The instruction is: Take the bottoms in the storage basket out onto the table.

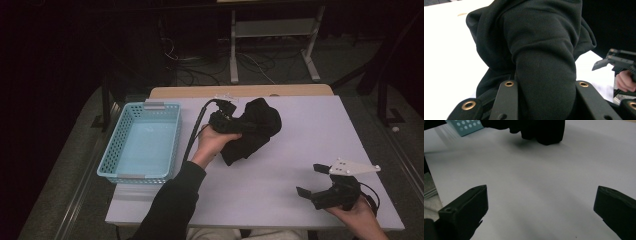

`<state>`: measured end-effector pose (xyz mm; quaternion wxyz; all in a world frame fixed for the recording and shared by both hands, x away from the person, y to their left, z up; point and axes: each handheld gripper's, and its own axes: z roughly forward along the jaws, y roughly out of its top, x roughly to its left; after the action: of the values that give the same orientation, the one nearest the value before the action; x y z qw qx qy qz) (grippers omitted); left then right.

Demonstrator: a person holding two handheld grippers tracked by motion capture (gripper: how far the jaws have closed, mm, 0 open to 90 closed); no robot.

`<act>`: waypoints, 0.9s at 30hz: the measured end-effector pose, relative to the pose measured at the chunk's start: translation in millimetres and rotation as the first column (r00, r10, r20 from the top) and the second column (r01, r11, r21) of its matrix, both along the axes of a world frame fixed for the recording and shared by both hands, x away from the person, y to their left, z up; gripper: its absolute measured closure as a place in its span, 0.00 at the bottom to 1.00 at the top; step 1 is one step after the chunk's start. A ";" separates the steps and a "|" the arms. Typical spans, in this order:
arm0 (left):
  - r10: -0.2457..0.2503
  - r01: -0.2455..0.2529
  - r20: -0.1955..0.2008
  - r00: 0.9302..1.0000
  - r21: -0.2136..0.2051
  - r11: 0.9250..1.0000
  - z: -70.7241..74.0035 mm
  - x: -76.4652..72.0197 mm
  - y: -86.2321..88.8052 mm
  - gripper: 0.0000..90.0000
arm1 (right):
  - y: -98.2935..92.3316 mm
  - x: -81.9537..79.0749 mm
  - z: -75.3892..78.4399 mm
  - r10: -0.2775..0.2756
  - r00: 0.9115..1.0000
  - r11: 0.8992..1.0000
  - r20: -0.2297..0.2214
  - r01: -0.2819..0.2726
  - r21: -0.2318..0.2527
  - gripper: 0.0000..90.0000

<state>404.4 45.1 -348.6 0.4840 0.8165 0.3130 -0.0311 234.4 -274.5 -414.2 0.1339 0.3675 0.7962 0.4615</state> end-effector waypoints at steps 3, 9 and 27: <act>-0.007 0.007 -0.009 1.000 0.014 1.000 -7.3 -0.3 -1.6 0.76 | -0.6 -0.1 0.0 -0.002 1.000 1.000 0.001 0.002 0.002 0.00; -0.019 0.020 -0.016 1.000 0.036 0.999 -21.2 -1.7 -5.8 0.76 | 0.7 -0.3 -0.3 0.003 1.000 1.000 -0.002 -0.003 -0.003 0.00; -0.056 0.061 -0.043 0.998 0.117 0.991 -52.3 -10.2 -20.7 0.73 | 3.3 0.0 -1.7 0.015 1.000 1.000 -0.009 -0.015 -0.008 0.00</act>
<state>394.2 24.4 -400.9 0.4275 0.8518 0.2998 -0.0428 234.4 -271.2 -416.0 0.1285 0.3631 0.8014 0.4576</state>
